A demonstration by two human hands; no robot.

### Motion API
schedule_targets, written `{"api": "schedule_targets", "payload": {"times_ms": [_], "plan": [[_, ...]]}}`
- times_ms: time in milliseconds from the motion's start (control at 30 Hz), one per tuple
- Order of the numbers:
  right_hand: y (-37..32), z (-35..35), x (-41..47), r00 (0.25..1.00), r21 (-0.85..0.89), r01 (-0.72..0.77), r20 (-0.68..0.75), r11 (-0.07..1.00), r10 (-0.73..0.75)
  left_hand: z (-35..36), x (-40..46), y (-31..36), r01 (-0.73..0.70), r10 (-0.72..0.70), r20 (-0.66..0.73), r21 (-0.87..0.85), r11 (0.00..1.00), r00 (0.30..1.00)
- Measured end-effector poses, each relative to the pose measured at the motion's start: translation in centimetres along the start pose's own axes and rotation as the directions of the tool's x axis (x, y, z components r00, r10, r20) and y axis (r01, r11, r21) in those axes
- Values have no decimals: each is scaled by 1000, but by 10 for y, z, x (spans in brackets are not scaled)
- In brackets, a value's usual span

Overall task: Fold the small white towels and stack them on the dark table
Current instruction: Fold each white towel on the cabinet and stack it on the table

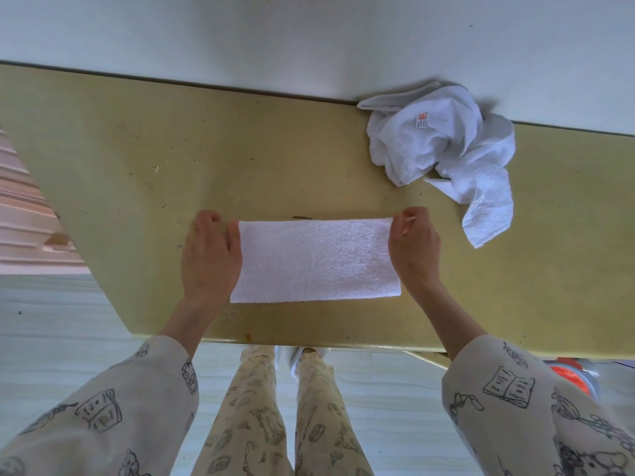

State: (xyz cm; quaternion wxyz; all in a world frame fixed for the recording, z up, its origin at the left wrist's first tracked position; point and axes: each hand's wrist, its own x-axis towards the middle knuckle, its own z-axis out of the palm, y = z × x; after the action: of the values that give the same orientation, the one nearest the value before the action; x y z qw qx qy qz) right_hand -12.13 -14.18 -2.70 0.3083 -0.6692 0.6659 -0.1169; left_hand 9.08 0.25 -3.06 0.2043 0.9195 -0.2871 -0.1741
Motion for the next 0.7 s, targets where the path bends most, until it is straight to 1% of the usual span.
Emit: {"api": "schedule_targets", "payload": {"times_ms": [33, 67, 100, 133, 200, 233, 267, 300, 333, 433, 500, 567, 700], "plan": [[2, 0, -4, 997, 8, 38, -68, 999, -37, 1, -5, -2, -84, 88, -48, 74, 994, 995], [4, 1, -11, 986, -11, 108, -129, 994, -109, 3, -13, -4, -172, 184, -77, 144, 975, 980], [6, 3, -18, 965, -65, 200, -158, 978, -208, 6, -23, -4, -250, 269, -83, 181, 951, 960], [7, 7, -28, 934, -139, 307, -147, 942, -326, 11, -33, -4, -324, 340, -56, 194, 926, 939], [10, 24, -45, 839, -263, 520, -21, 812, -544, 26, -48, -2, -465, 469, 32, 209, 860, 883], [10, 34, -52, 796, -287, 591, 56, 754, -603, 35, -51, -1, -513, 510, 73, 223, 829, 857], [11, 44, -54, 769, -296, 631, 114, 717, -629, 44, -51, -1, -537, 528, 106, 239, 809, 842], [12, 53, -54, 762, -303, 642, 150, 704, -630, 51, -48, 0, -541, 525, 136, 254, 802, 840], [14, 59, -51, 771, -315, 632, 167, 708, -614, 56, -44, 0, -535, 510, 163, 262, 803, 845], [29, 62, -38, 815, -408, 572, 183, 712, -550, 63, -38, -4, -540, 497, 212, 311, 782, 841], [35, 57, -33, 828, -472, 548, 190, 691, -527, 63, -39, -6, -557, 510, 224, 331, 762, 831], [34, 54, -33, 838, -493, 531, 186, 690, -512, 62, -38, -6, -555, 509, 221, 342, 758, 832], [33, 55, -34, 858, -524, 504, 216, 686, -465, 59, -36, -7, -521, 471, 223, 348, 780, 854]]}}
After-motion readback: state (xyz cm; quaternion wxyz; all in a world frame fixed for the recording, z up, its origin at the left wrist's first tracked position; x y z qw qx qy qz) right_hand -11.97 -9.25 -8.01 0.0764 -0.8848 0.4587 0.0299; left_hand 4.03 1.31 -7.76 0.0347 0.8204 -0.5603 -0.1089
